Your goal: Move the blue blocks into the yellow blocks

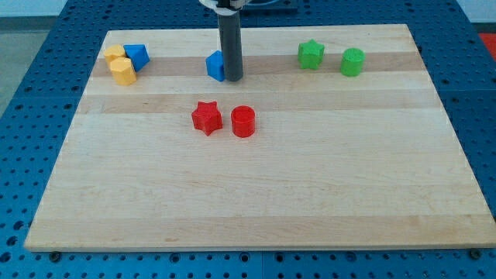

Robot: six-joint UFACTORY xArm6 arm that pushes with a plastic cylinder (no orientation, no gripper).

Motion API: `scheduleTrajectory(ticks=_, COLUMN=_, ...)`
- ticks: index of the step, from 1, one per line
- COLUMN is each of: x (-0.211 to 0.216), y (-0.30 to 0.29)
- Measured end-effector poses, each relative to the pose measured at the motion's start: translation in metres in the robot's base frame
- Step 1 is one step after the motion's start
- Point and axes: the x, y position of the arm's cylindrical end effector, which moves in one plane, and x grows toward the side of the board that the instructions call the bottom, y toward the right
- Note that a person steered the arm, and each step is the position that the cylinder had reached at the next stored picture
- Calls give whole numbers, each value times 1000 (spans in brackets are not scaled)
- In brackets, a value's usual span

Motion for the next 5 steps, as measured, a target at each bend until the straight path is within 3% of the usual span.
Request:
scheduleTrajectory(ticks=1, x=-23, y=-9)
scheduleTrajectory(ticks=2, x=-24, y=-98)
scheduleTrajectory(ticks=3, x=-24, y=-133)
scheduleTrajectory(ticks=5, x=-24, y=-112)
